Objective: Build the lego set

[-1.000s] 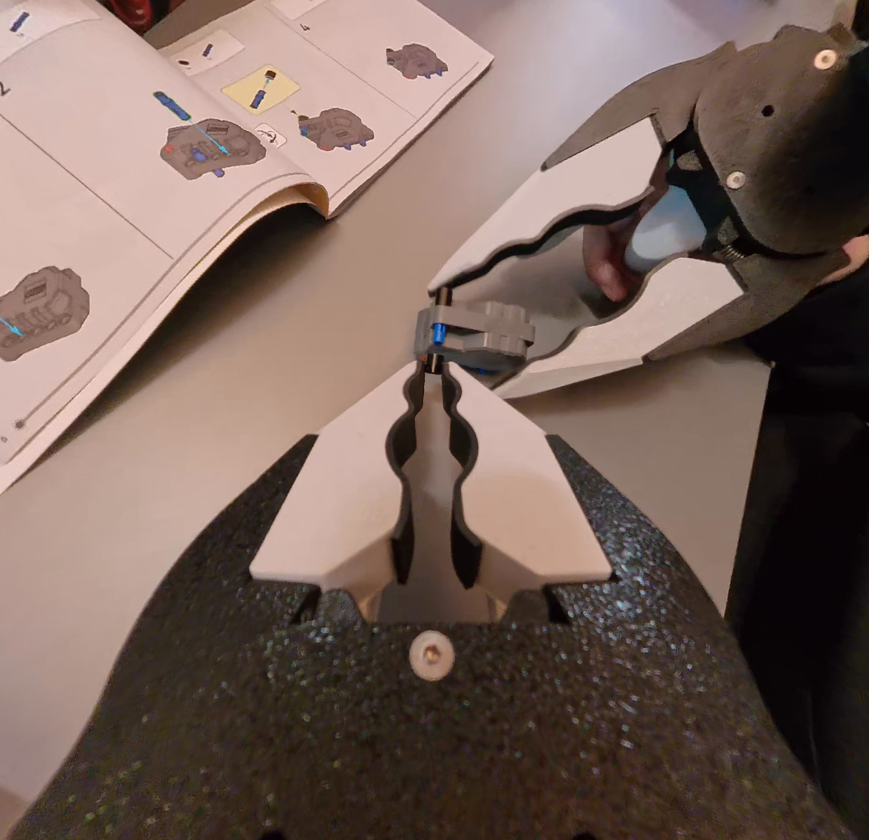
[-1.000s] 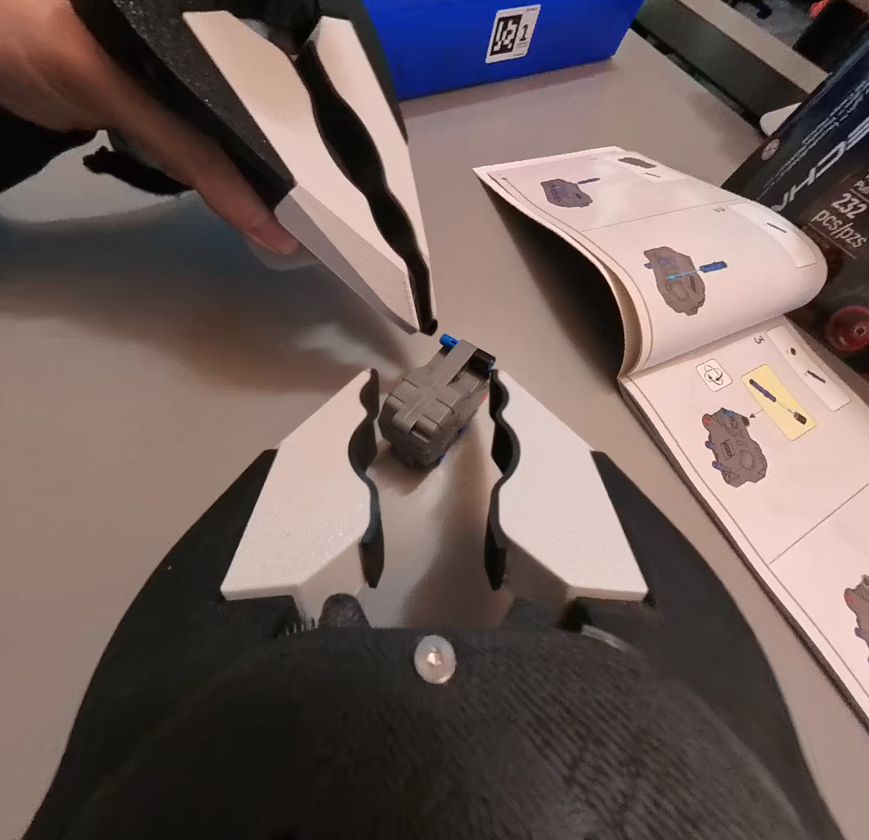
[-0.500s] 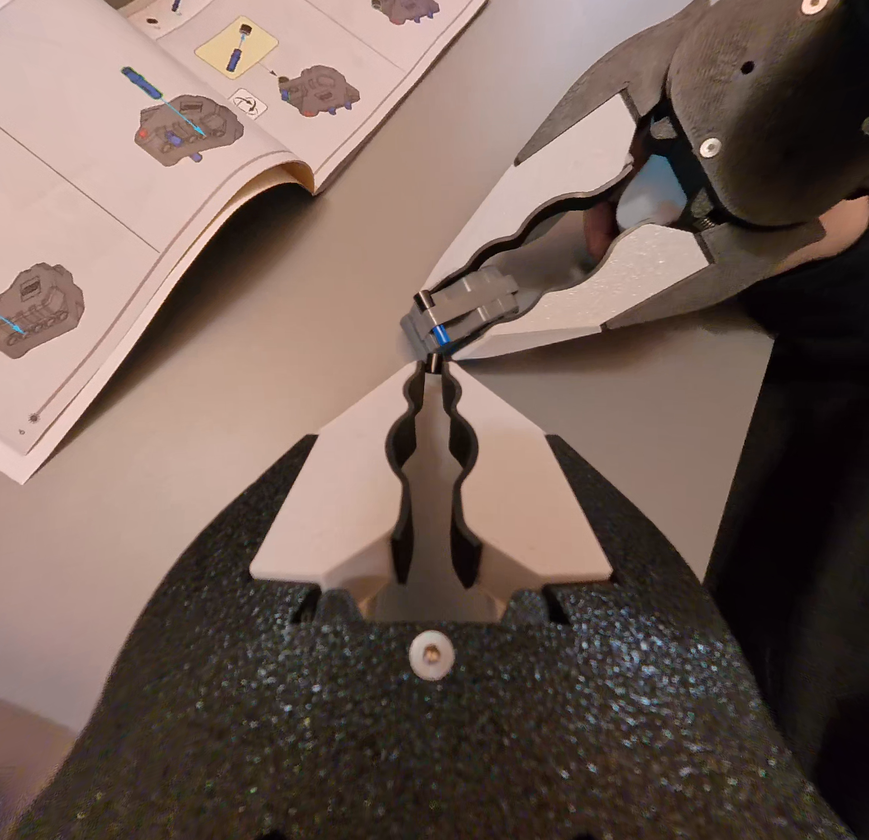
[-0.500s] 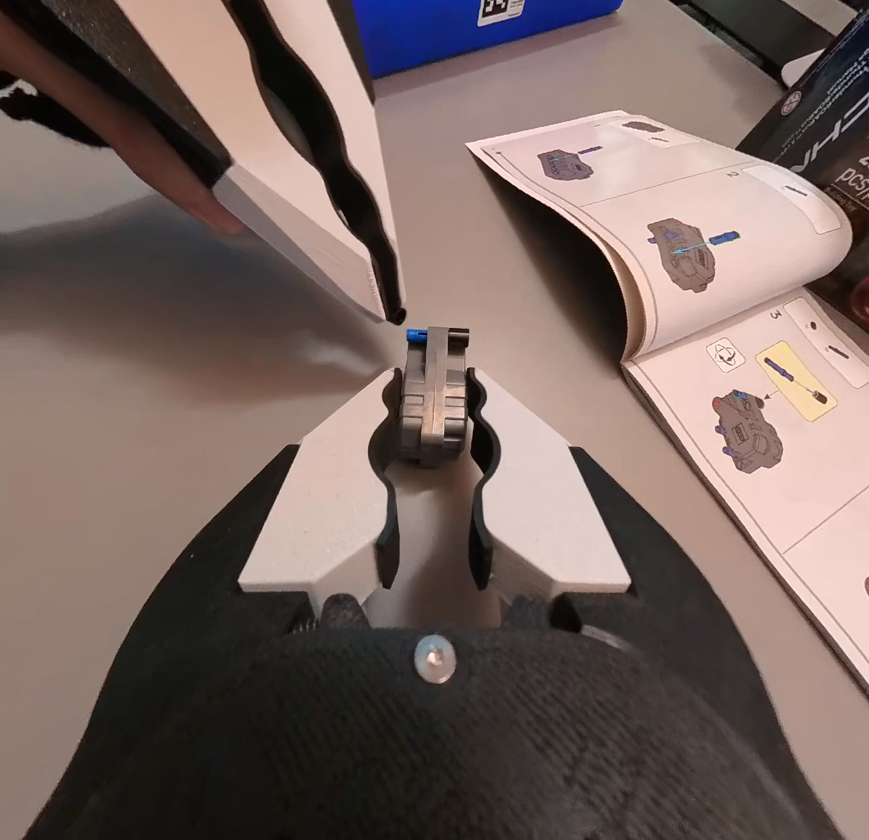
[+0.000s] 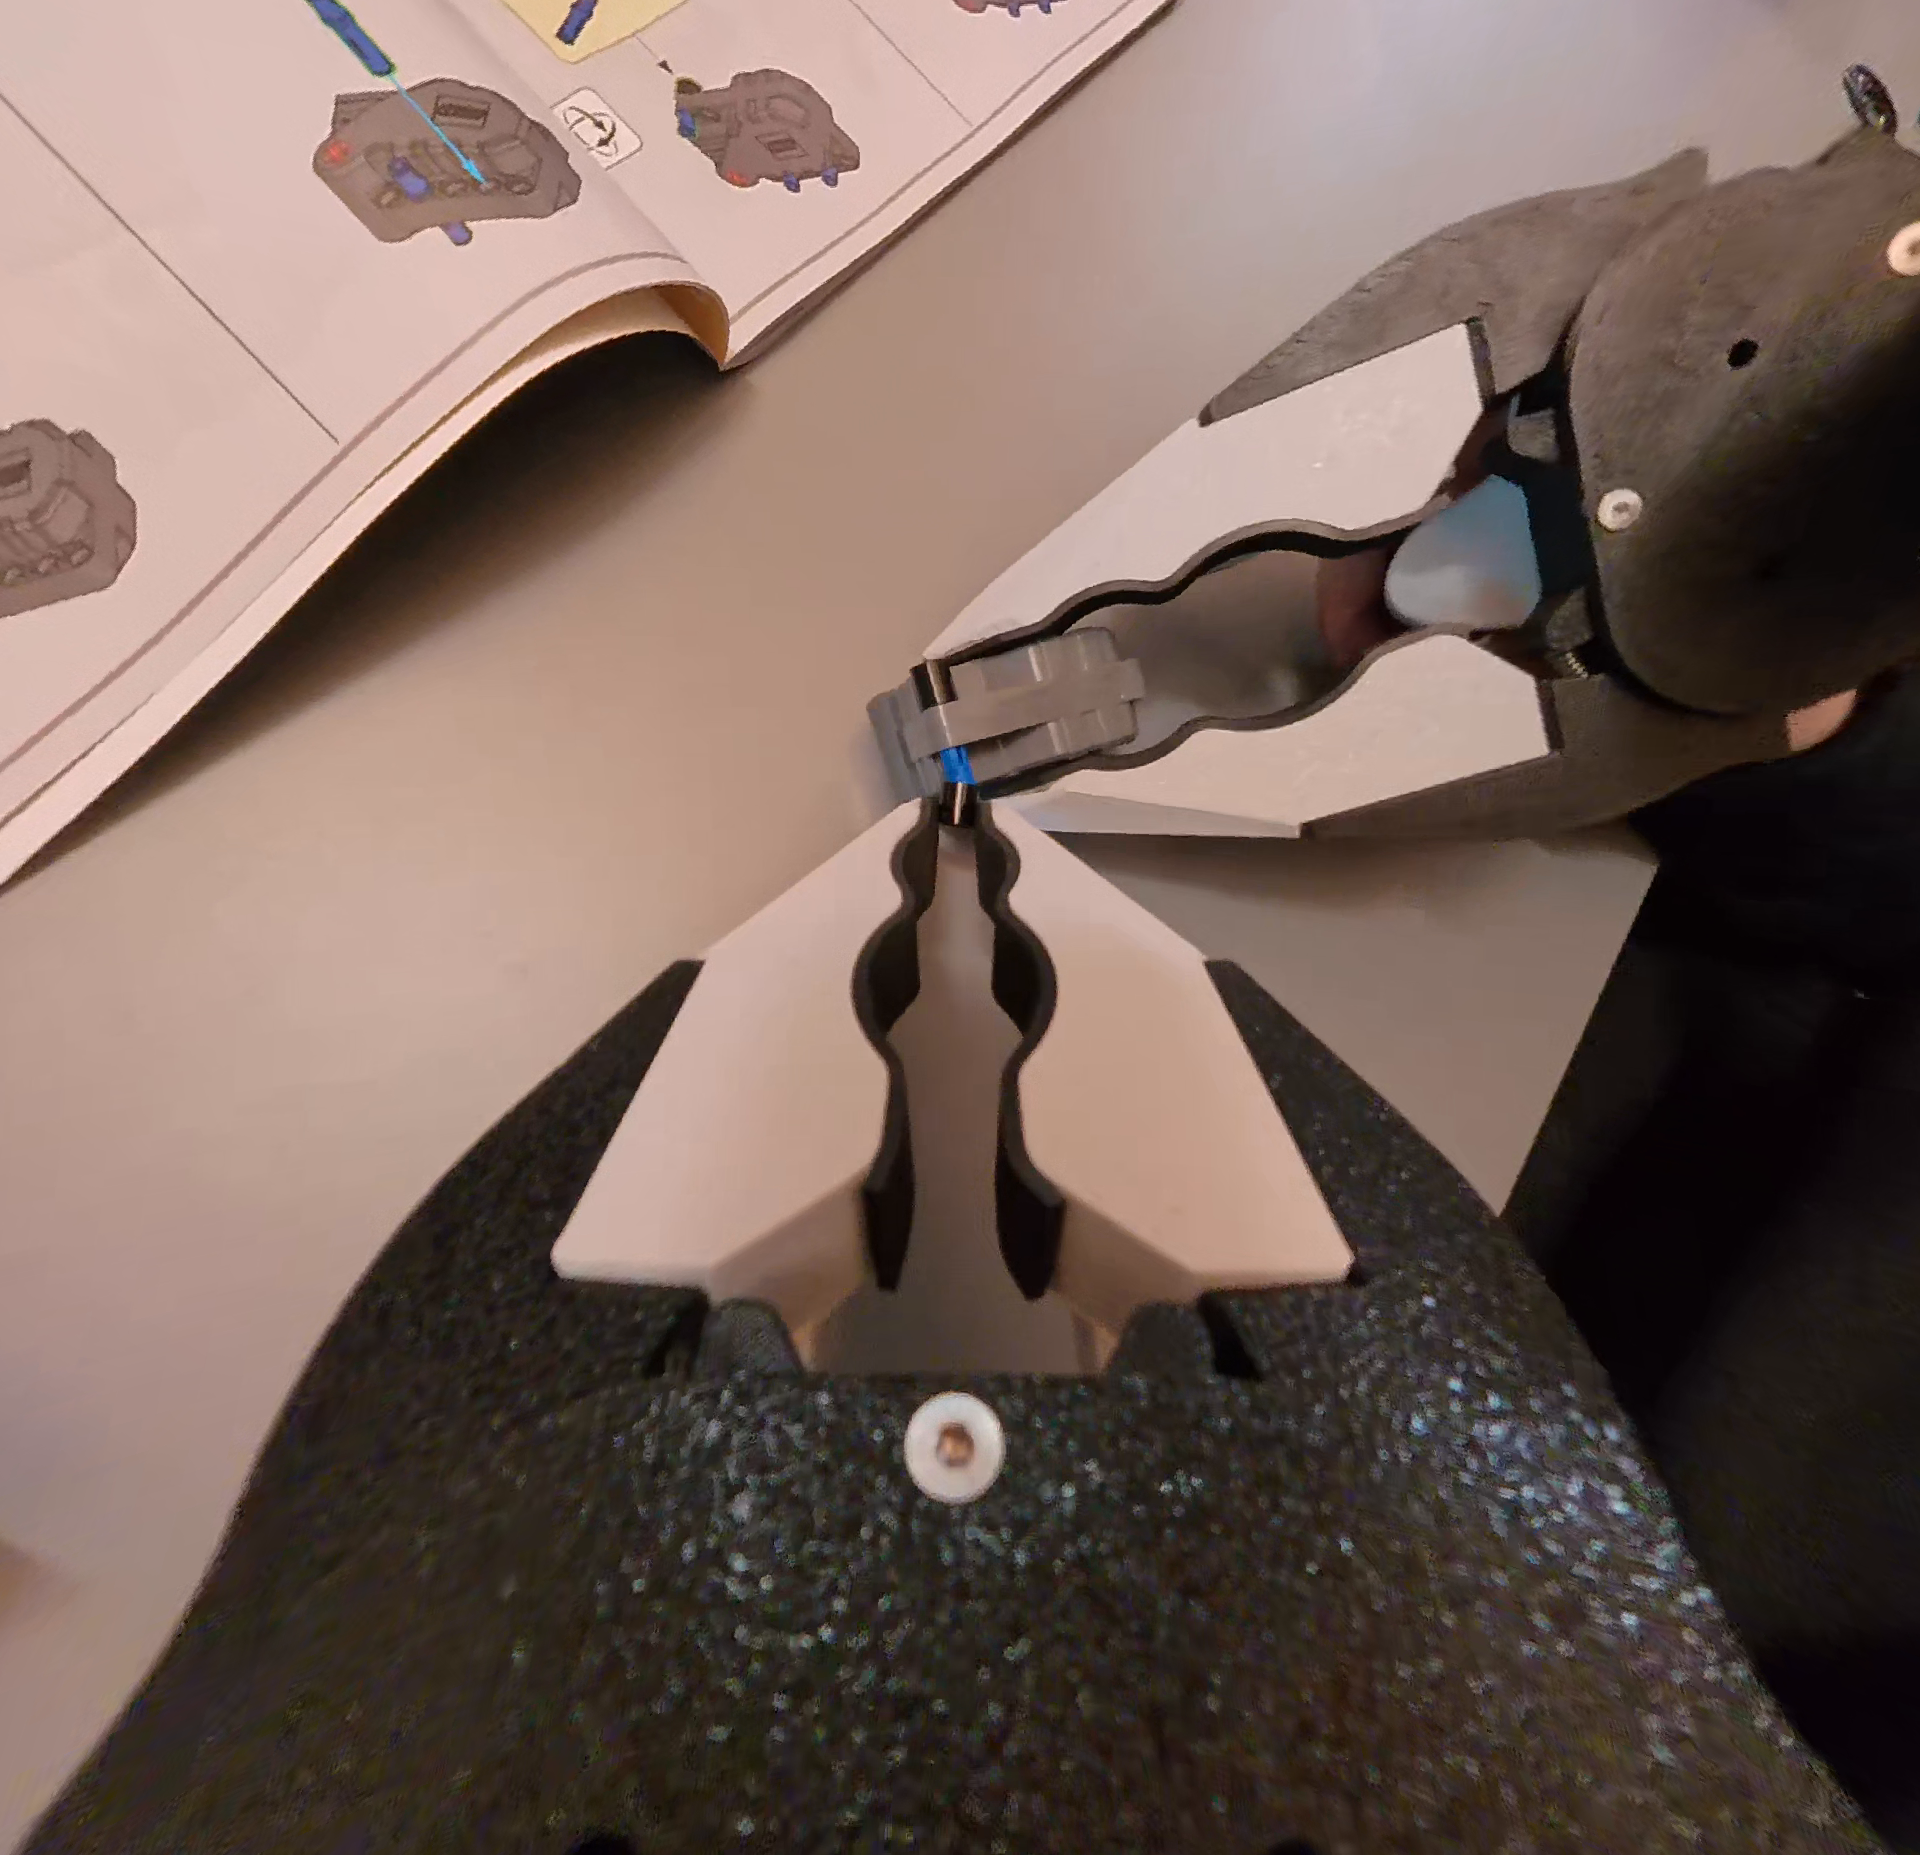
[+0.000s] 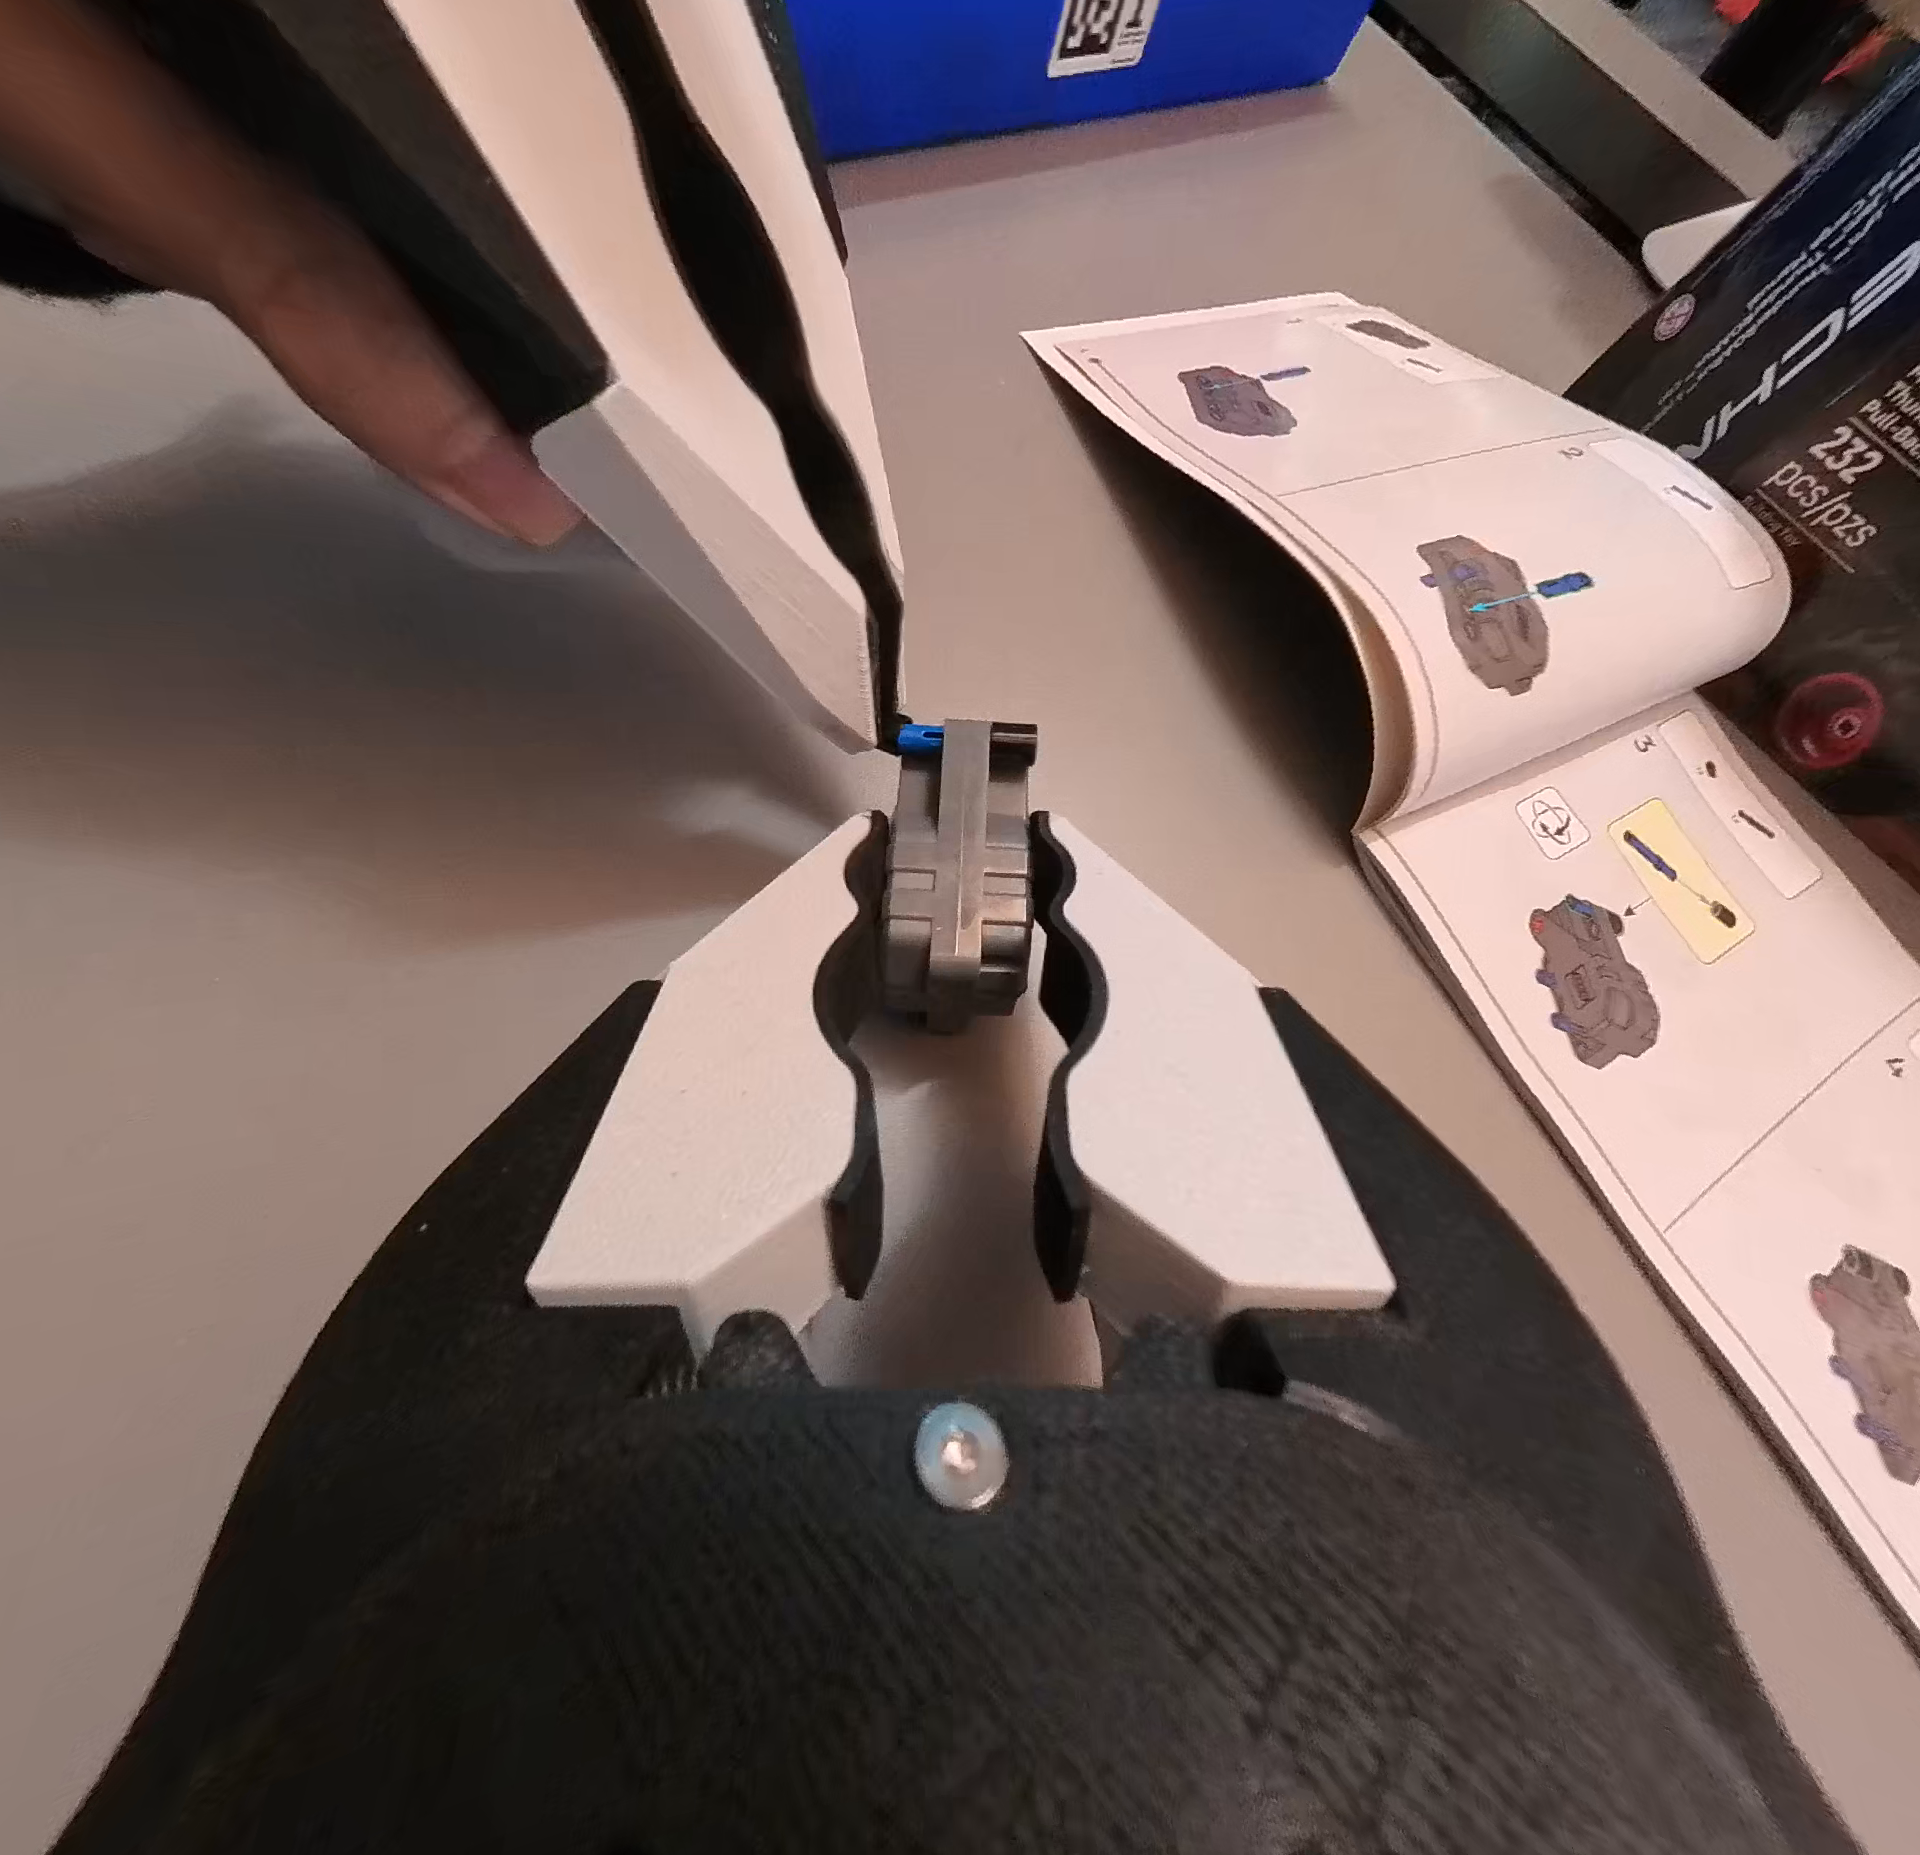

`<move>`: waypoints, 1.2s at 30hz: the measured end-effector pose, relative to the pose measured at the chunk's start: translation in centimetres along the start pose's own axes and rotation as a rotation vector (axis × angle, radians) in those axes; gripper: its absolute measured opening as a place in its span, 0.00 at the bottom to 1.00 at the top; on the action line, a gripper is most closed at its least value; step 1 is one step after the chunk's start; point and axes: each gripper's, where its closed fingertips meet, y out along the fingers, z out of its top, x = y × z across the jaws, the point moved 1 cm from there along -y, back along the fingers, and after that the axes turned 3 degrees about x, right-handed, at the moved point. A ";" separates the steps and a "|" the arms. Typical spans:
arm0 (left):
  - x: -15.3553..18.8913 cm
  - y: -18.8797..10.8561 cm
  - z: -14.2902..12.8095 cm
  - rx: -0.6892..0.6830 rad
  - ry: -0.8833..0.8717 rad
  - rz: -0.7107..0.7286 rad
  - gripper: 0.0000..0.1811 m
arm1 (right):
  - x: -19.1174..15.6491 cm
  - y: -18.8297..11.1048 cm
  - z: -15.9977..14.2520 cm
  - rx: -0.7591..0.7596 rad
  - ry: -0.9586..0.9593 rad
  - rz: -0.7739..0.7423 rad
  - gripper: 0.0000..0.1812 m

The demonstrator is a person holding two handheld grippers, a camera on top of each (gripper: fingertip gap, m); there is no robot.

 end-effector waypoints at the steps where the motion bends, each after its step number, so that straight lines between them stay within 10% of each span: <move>1: 0.0 0.0 0.0 0.002 -0.023 0.000 0.02 | 0.0 0.0 0.0 -0.001 -0.013 -0.012 0.14; 17: -0.3 0.9 -0.5 0.210 -0.114 0.006 0.02 | 0.2 0.1 0.2 0.004 -0.361 -0.223 0.14; 36: 0.8 0.8 0.5 0.215 -0.218 -0.184 0.02 | 1.1 -1.5 -0.3 0.098 -0.175 0.134 0.26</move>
